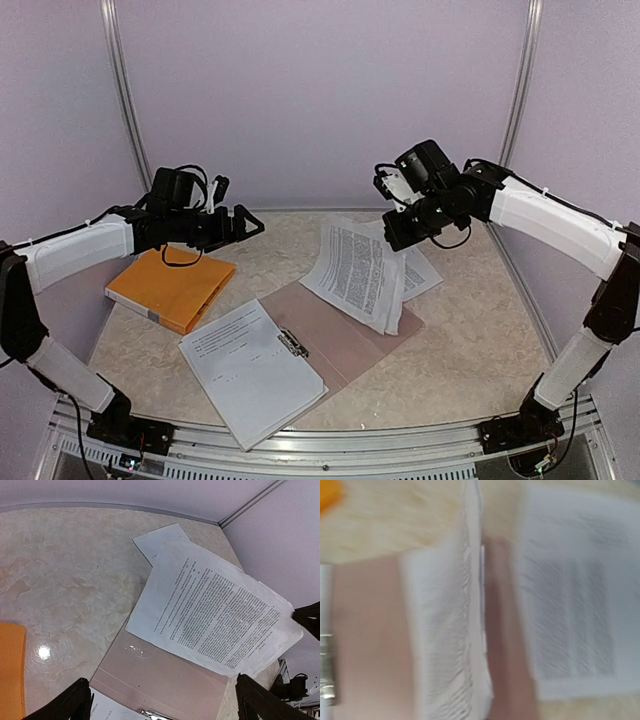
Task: Put the files into the folder
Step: Place the file in the folder with some files.
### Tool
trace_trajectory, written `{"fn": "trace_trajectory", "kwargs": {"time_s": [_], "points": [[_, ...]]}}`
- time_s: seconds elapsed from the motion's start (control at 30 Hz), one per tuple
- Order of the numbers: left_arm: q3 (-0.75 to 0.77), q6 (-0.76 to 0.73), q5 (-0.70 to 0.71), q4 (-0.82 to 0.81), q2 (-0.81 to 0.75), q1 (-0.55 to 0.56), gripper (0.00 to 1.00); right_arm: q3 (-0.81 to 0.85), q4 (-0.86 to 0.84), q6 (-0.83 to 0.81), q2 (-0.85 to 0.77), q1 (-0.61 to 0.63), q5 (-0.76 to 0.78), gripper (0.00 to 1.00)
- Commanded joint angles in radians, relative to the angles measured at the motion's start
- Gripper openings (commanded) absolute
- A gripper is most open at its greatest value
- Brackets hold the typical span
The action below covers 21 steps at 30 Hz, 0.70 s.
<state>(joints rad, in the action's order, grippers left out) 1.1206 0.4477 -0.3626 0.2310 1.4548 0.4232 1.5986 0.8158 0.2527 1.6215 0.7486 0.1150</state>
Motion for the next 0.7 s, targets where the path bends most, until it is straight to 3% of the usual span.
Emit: {"fn": "trace_trajectory", "kwargs": {"time_s": [0.0,0.2,0.33,0.67], "points": [[0.038,0.004,-0.022,0.066,0.072,0.018,0.96,-0.073,0.038,0.07,0.016,-0.078,0.048,0.0],[0.054,0.015,-0.037,0.072,0.106,0.03,0.96,-0.16,0.064,0.078,0.065,-0.116,0.136,0.0],[0.066,0.047,-0.048,0.075,0.138,0.054,0.96,-0.204,0.02,0.112,0.059,-0.125,0.083,0.0],[0.037,0.395,-0.258,-0.083,0.347,0.106,0.95,-0.31,-0.146,0.271,0.03,-0.124,-0.026,0.0]]}}
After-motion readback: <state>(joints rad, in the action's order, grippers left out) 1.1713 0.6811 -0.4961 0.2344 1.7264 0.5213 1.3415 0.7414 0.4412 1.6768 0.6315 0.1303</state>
